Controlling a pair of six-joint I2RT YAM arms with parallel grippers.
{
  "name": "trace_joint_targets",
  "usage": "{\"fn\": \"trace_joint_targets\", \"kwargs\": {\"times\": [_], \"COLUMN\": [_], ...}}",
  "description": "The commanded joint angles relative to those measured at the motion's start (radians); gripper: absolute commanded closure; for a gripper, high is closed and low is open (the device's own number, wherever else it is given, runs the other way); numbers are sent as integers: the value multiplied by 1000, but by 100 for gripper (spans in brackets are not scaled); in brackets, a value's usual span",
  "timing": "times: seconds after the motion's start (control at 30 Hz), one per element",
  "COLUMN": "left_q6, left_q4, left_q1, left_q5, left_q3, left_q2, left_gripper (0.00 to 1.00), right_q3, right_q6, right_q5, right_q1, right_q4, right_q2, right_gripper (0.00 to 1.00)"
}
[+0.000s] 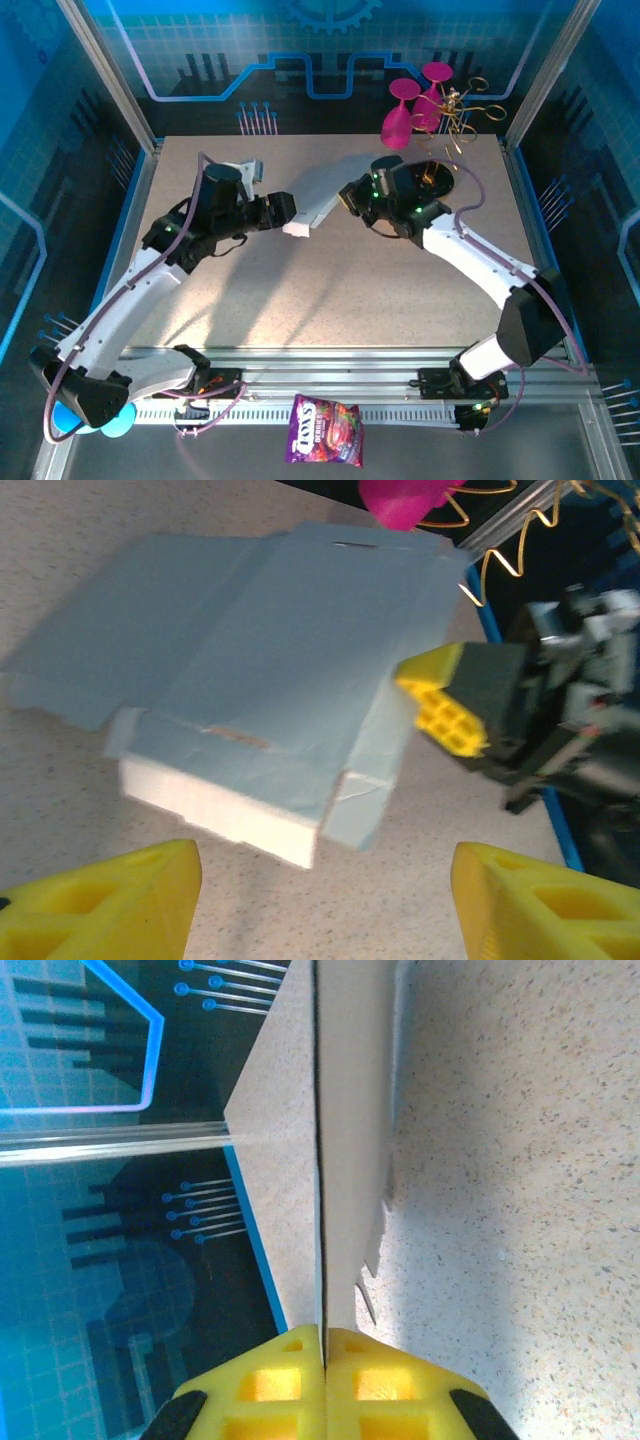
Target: Fold the paper box
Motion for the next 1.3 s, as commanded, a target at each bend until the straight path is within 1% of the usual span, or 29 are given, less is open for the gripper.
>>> {"fn": "trace_joint_targets", "kwargs": {"times": [0.0,0.07,0.1,0.13,0.2,0.27,0.37,0.47,0.53,0.67,0.77,0.83,0.93,1.0,1.1,1.27], "left_q6": [11,-7,-18,-29,-58,-90,-125,-179,-232,-307,-376,-439,-588,-660,-690,-697], "left_q4": [-72,-79,-95,-109,-142,-178,-233,-288,-300,-317,-270,-209,-48,8,32,91], "left_q1": [-3,-4,-2,3,25,55,93,148,178,187,188,186,179,168,161,160], "left_q5": [-131,-170,-195,-209,-200,-170,-103,-1,81,179,239,257,307,312,307,312], "left_q3": [54,86,108,129,176,221,274,291,281,279,236,188,90,51,33,44], "left_q2": [-37,-49,-50,-49,-37,-18,17,53,72,104,104,92,83,94,125,190], "left_gripper": [33,32,32,32,32,34,35,37,39,45,49,50,55,58,59,60], "right_q3": [183,325,423,521,674,784,902,945,922,881,817,806,817,794,746,691], "right_q6": [61,117,155,195,263,319,377,402,417,422,424,437,435,441,452,459], "right_q5": [174,260,304,328,329,323,286,264,266,267,255,239,232,224,212,207], "right_q1": [33,63,81,98,122,153,176,164,154,132,122,120,124,127,124,121], "right_q4": [-363,-571,-709,-842,-1035,-1148,-1233,-1226,-1153,-1002,-858,-830,-830,-811,-776,-737], "right_q2": [-27,-8,15,45,102,150,237,330,376,452,472,481,489,481,460,427], "right_gripper": [100,100,100,100,100,100,100,100,100,100,100,100,100,100,100,100]}}
